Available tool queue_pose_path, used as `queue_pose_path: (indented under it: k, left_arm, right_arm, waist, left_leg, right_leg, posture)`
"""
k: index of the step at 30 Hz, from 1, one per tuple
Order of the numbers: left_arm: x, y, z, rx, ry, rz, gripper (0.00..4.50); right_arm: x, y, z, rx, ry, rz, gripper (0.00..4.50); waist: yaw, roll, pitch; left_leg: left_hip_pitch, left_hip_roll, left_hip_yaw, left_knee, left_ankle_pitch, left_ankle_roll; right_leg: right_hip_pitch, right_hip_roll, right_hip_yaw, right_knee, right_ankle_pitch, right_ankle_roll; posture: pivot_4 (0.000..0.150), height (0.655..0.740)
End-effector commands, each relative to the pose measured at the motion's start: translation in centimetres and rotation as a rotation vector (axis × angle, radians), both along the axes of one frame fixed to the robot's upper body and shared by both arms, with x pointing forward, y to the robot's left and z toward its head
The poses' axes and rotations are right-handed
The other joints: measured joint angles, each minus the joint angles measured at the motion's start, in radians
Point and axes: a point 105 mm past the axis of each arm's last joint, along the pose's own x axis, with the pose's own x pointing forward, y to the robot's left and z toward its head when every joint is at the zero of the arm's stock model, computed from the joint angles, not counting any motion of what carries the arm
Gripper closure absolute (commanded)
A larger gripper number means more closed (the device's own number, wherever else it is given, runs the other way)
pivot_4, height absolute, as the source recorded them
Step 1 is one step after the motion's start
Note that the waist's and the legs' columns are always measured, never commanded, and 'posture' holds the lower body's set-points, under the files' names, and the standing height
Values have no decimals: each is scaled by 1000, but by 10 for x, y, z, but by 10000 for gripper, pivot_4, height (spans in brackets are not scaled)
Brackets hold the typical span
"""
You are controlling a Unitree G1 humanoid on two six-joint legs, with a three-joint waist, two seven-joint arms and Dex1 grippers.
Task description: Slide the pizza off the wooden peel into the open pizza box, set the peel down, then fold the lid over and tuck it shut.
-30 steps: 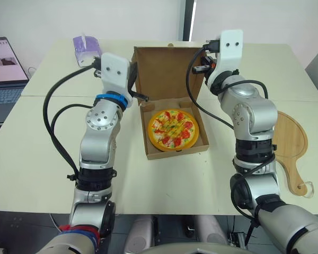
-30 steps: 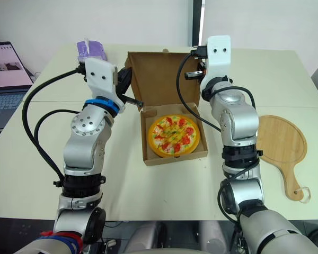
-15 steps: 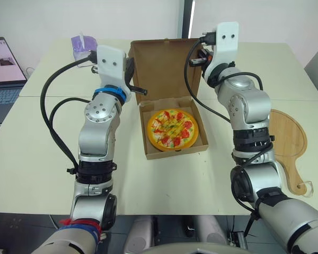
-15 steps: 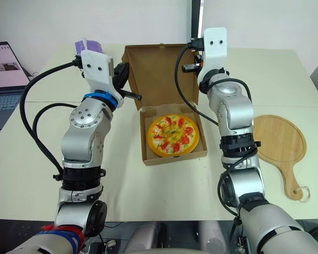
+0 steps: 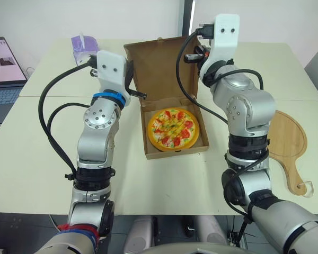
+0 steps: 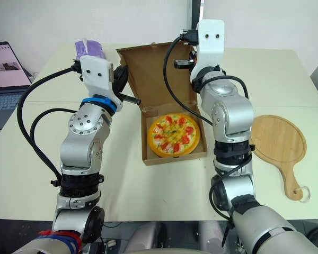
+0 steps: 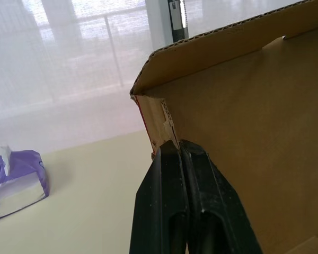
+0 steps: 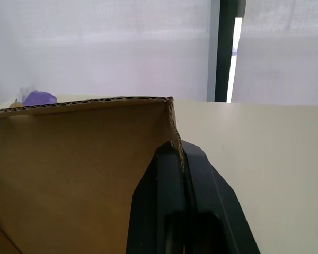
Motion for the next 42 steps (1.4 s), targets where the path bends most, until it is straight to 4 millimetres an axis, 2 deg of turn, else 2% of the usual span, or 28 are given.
queue_pose_path:
  k: [1, 8, 14, 29, 42]
  left_arm:
    - [-10, -9, 14, 8, -75, -31, 45000]
    - [-16, -10, 9, 22, -66, -40, 45000]
    - [-29, -14, 2, 28, -61, -56, 45000]
    - [-60, -12, -21, 81, -85, -50, 45000]
    - [-71, -11, -27, 91, -112, -32, 45000]
  right_arm:
    - [-11, 8, 6, 15, -29, 17, 44826]
    - [-21, 2, -17, 41, 20, -14, 44826]
    - [-30, -3, -32, 40, 43, -19, 44826]
    - [-49, -8, -50, 15, 70, 26, 44826]
    - [-68, -5, -65, -7, 90, 76, 44826]
  waist:
    - [-1, 0, 0]
    - [-1, 0, 0]
    - [-1, 0, 0]
    - [-1, 0, 0]
    - [-3, 0, -1]
  left_leg:
    - [0, 0, 0, 0, 0, 0]
    - [0, 0, 0, 0, 0, 0]
    - [1, 0, 0, 0, 0, 0]
    - [2, 0, 0, 0, 0, 0]
    - [2, 0, 0, 0, 0, 1]
  right_leg:
    - [0, 0, 0, 0, 0, 0]
    - [0, 0, 0, 0, 0, 0]
    - [1, 0, 0, 0, 0, 0]
    - [2, 0, 0, 0, 0, 0]
    - [2, 0, 0, 1, 0, 0]
  posture:
    - [1500, 7400]
    - [1500, 7400]
    - [1500, 7400]
    - [1500, 7400]
    - [1500, 7400]
